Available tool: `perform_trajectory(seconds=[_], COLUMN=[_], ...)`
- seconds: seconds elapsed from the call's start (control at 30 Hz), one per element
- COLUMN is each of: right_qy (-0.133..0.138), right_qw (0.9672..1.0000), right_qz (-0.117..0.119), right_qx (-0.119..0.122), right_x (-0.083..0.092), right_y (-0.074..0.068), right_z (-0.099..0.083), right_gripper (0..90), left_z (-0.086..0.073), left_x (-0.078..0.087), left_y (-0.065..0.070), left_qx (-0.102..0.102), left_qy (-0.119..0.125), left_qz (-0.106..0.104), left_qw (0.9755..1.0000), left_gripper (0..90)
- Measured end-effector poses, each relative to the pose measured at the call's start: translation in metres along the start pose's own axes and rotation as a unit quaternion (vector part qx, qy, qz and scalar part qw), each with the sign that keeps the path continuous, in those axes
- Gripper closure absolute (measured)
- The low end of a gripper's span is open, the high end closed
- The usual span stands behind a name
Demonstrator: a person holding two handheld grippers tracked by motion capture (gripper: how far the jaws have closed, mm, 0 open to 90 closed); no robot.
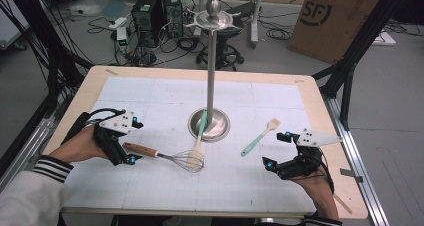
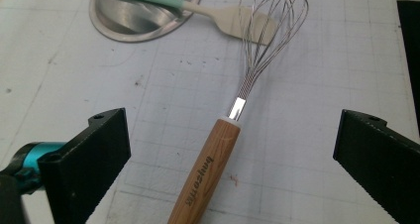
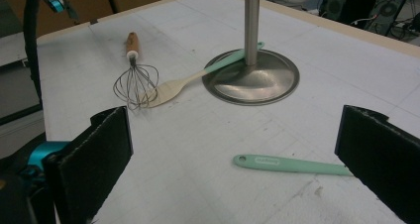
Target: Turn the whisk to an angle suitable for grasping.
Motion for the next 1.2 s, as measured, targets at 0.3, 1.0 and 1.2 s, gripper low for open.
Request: perform_trajectory(seconds=[0.3,1.0,1.2], right_qy=[-0.003,-0.004,-0.006], right_qw=[1.0000,1.0000,1.0000], right_qz=[0.007,0.006,0.006], right_qx=[0.000,0.002,0.001], right_x=[-0.004,-0.003,-0.002], right_y=[-0.002,-0.002,-0.003], right_z=[0.001,0.000,-0.001], right_gripper=[0.1,0.2,0.2], left_z=[-0.006,-0.023,-0.024], left_x=[-0.023,-0.051,-0.054], left_y=[-0.009,-0.022,-0.024], left_qx=[0.004,0.010,0.009], left_qy=[-0.029,-0.084,-0.091], left_qz=[-0.029,-0.071,-0.070], left_qw=[0.9991,0.9939,0.9933], left_gripper=[6.4,36.0,40.0])
Point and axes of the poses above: each handheld gripper's, and its own axes: x roughly backward along the jaws, z roughly out of its top, y roughly to its right, the point moved 5 cm from there along -x, roughly forward along the jaws, and after that the axes turned 11 degrees about -z, right-handed, at the moved point
